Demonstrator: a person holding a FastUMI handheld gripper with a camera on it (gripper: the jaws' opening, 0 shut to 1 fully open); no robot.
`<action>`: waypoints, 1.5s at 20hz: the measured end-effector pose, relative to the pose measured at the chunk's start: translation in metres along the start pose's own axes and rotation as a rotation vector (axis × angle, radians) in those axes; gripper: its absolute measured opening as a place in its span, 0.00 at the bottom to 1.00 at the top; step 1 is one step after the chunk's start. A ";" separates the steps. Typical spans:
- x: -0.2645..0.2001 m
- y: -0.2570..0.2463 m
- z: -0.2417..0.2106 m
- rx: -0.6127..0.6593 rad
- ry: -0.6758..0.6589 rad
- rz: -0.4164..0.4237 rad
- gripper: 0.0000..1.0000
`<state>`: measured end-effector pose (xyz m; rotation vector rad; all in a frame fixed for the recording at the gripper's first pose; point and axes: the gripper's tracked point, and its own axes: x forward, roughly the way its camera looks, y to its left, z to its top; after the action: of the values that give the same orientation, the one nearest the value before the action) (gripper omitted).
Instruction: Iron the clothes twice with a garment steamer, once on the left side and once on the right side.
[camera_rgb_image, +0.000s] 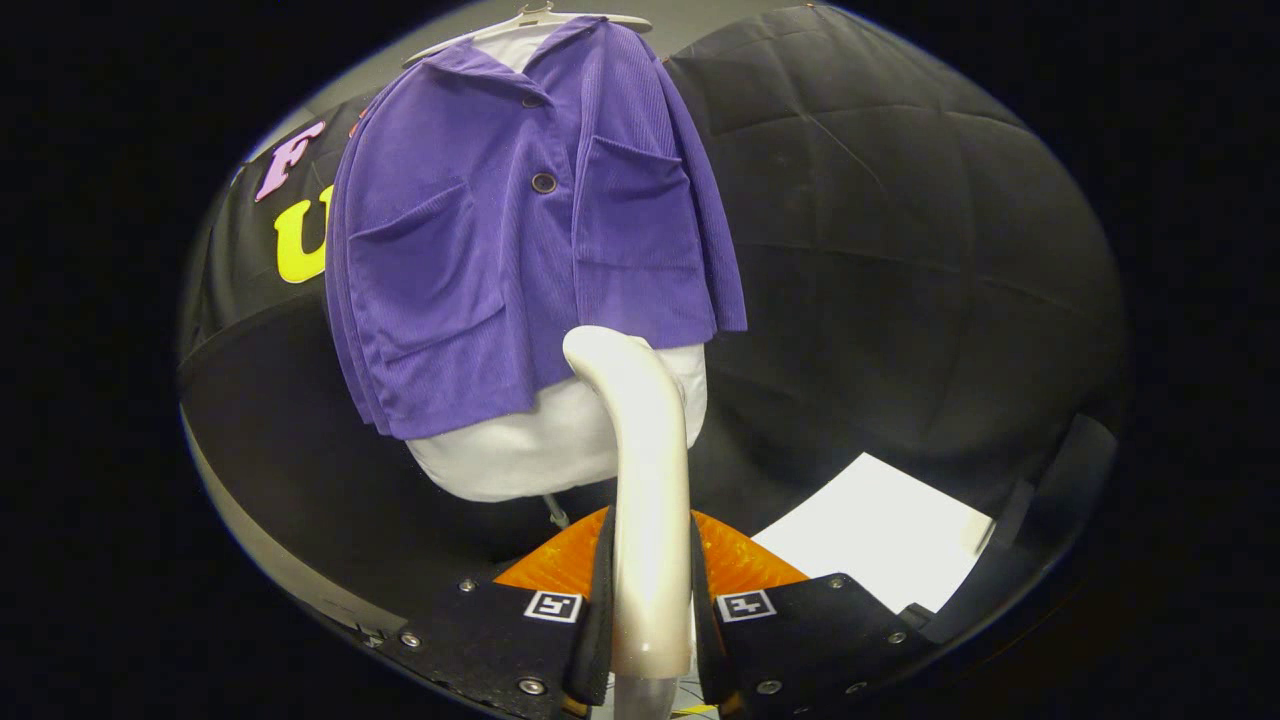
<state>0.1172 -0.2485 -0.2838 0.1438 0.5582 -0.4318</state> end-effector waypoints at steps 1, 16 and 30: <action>-0.001 0.000 -0.007 -0.002 0.009 -0.001 0.35; -0.173 0.053 0.024 0.023 -0.139 0.186 0.35; -0.309 0.111 0.119 0.002 -0.401 0.373 0.35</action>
<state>-0.0125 -0.0674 -0.0147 0.1543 0.1294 -0.0902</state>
